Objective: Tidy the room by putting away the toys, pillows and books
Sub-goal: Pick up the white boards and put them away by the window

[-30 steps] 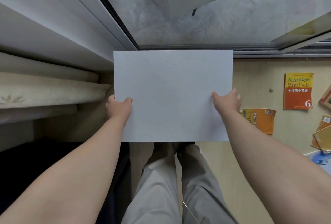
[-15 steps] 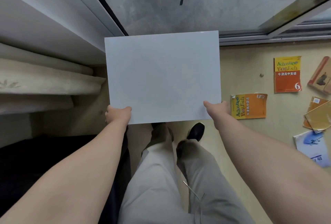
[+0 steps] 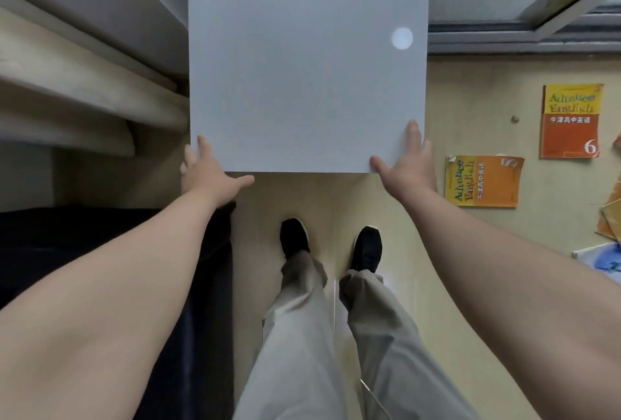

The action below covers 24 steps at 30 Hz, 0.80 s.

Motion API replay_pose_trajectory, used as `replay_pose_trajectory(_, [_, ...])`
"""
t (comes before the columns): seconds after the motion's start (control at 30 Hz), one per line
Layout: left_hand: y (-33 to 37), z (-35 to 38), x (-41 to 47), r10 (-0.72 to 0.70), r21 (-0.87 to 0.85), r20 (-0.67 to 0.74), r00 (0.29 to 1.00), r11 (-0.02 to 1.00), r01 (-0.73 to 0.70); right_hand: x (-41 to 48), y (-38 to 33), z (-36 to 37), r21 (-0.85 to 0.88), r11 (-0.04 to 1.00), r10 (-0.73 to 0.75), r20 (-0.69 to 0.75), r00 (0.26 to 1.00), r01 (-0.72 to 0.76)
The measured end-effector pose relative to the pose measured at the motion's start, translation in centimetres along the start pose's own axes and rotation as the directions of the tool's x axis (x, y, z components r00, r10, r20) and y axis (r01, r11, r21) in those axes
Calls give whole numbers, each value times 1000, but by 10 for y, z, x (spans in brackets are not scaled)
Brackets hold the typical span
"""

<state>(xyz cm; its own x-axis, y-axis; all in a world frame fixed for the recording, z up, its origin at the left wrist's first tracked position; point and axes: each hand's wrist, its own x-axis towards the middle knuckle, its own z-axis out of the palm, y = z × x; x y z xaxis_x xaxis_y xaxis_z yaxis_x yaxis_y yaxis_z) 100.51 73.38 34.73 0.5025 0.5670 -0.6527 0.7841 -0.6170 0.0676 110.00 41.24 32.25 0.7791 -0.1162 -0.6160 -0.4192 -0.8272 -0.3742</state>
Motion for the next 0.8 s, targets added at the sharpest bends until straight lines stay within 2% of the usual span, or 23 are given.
replay_pose_trajectory(0.13, [-7,9,-2,88,235,-54,995,969,-73,-5,10,3,-170,981,-82,76,994,93])
replay_pose_trajectory(0.27, [-5,15,6,129,263,-111,985,960,-96,-4,8,6,-232,968,-88,41,995,95])
replay_pose_trajectory(0.37, [-7,16,12,233,360,-141,962,917,-170,-6,3,9,-280,954,-99,32,995,104])
replay_pose_trajectory(0.47, [-5,15,18,312,472,-125,942,854,-220,-12,4,15,-396,902,-192,-17,981,170])
replay_pose_trajectory(0.6, [1,13,19,348,576,-87,933,782,-238,-10,6,21,-545,812,-266,-24,964,211])
replay_pose_trajectory(0.8, [3,18,21,330,526,-94,939,817,-234,-6,3,20,-565,787,-275,40,961,249])
